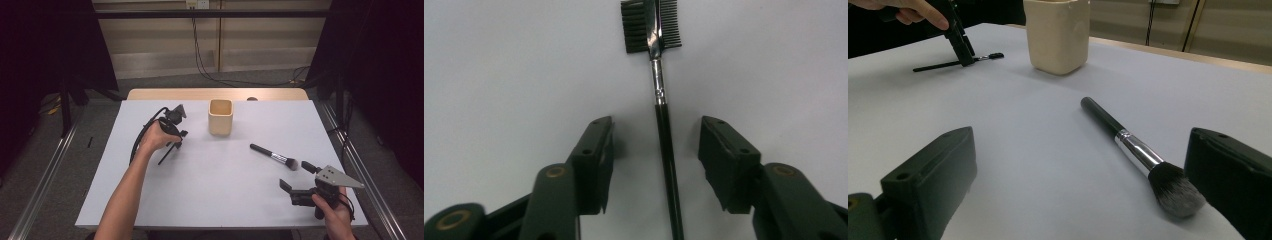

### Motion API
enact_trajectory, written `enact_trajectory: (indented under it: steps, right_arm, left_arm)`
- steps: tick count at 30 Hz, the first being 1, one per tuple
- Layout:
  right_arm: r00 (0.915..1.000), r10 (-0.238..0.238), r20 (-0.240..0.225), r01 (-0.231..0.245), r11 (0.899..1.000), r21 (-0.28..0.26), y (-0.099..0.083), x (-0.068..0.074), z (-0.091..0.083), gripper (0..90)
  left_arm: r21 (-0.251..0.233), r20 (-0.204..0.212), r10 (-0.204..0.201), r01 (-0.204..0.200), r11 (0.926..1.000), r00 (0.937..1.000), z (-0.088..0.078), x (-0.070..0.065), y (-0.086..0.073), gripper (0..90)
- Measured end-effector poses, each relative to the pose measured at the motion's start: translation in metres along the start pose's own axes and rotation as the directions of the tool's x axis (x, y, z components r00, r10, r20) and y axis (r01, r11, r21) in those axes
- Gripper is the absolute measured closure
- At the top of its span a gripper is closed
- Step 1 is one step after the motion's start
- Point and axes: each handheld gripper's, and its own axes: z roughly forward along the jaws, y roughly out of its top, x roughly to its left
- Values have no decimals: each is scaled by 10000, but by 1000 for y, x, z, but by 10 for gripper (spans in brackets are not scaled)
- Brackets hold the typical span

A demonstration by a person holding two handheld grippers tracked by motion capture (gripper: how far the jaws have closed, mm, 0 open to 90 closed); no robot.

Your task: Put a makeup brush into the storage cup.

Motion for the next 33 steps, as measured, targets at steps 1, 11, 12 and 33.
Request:
enact_trajectory:
  steps: [1, 11, 12, 33]
  right_arm:
    - [10000, -13, -25, 13, 10000, 13, 0, 0, 0, 2]
    - [9999, -31, -134, 33, 9999, 115, 0, 1, 1, 2]
    - [9999, -37, -133, 39, 9999, 117, 0, 1, 1, 2]
    - [9998, -42, -184, 46, 9998, 179, -1, 1, 2, 2]
  left_arm:
    - [11, 37, 23, -23, 10000, 10000, 0, 0, 0, 523]
    - [307, 146, -21, 16, 9995, 9999, -1, -2, 1, 724]
    - [305, 198, 5, -11, 9995, 9998, -1, -2, 1, 747]
    - [790, 208, -414, 396, 9961, 9989, -1, -5, 6, 861]
